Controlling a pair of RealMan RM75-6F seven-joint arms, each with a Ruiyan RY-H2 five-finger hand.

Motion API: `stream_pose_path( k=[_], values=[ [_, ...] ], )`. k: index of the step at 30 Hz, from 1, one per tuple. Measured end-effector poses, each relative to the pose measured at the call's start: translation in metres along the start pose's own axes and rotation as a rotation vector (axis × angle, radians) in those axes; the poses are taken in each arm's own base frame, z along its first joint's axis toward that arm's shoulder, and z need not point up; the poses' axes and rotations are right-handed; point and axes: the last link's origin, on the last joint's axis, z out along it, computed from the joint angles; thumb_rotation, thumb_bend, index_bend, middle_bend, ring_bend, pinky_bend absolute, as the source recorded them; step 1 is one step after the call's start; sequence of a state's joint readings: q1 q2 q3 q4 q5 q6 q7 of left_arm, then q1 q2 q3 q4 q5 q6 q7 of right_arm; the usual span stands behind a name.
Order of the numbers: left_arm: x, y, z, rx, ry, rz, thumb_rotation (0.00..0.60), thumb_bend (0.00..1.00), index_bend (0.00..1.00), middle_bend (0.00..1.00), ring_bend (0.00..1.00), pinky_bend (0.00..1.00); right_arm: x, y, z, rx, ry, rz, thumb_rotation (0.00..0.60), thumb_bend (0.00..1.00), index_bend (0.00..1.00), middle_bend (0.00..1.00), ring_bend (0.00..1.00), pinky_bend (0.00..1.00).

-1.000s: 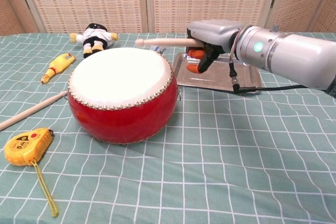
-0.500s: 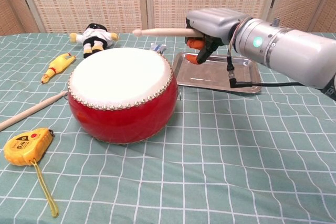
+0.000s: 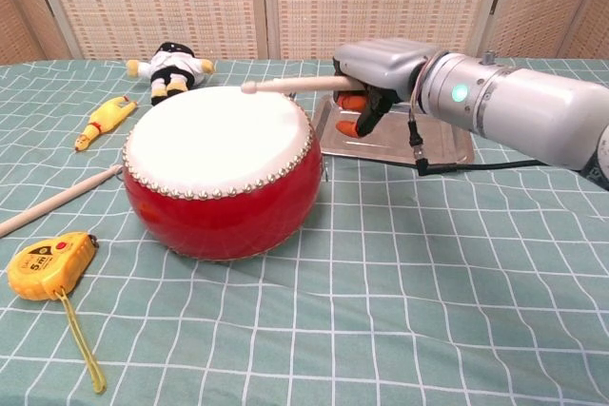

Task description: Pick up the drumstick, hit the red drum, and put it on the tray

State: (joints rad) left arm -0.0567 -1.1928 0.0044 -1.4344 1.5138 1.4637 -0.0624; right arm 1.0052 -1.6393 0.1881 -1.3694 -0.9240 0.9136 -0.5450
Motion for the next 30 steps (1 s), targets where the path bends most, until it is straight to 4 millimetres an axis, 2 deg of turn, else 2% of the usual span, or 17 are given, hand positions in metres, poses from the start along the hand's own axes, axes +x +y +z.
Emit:
stream_pose_path(
  k=[3, 8, 12, 16, 19, 22, 26, 30],
  values=[
    [-0.001, 0.000, -0.001, -0.002, -0.005, -0.001, 0.600, 0.34, 0.06, 0.07, 0.04, 0.05, -0.004, -0.001, 0.001, -0.022, -0.042, -0.142, 0.600, 0.42, 1.00, 0.96, 1.00, 1.00],
    [-0.001, -0.002, -0.002, 0.005, -0.003, -0.004, 0.600, 0.34, 0.06, 0.07, 0.04, 0.05, -0.004, 0.000, -0.001, -0.053, -0.061, -0.208, 0.600, 0.42, 1.00, 0.96, 1.00, 1.00],
    [0.000, -0.003, -0.003, 0.005, 0.001, -0.007, 0.600, 0.34, 0.06, 0.07, 0.04, 0.05, 0.004, 0.002, -0.003, -0.053, -0.007, -0.118, 0.600, 0.42, 1.00, 0.96, 1.00, 1.00],
    [0.000, -0.003, -0.003, 0.003, 0.001, -0.008, 0.600, 0.34, 0.06, 0.07, 0.04, 0.05, 0.012, 0.011, -0.008, -0.056, 0.058, 0.061, 0.600, 0.42, 1.00, 0.96, 1.00, 1.00],
    [0.000, -0.001, -0.002, -0.005, 0.003, -0.008, 0.600, 0.34, 0.06, 0.07, 0.04, 0.05, 0.016, 0.028, -0.014, -0.079, 0.091, 0.169, 0.600, 0.42, 1.00, 0.96, 0.99, 1.00],
    [0.000, 0.002, 0.000, -0.014, 0.007, -0.006, 0.600, 0.34, 0.06, 0.07, 0.04, 0.05, 0.010, 0.053, -0.019, -0.138, 0.083, 0.231, 0.600, 0.42, 1.00, 0.96, 0.96, 1.00],
    [0.001, 0.003, 0.000, -0.012, 0.005, -0.003, 0.600, 0.34, 0.06, 0.07, 0.04, 0.05, 0.000, 0.074, -0.014, -0.190, 0.060, 0.240, 0.600, 0.42, 1.00, 0.96, 0.93, 0.99],
    [0.002, 0.003, -0.001, -0.006, 0.001, 0.001, 0.600, 0.34, 0.06, 0.07, 0.04, 0.05, -0.014, 0.084, -0.004, -0.222, 0.030, 0.262, 0.600, 0.42, 0.99, 0.91, 0.86, 0.91]
  ],
)
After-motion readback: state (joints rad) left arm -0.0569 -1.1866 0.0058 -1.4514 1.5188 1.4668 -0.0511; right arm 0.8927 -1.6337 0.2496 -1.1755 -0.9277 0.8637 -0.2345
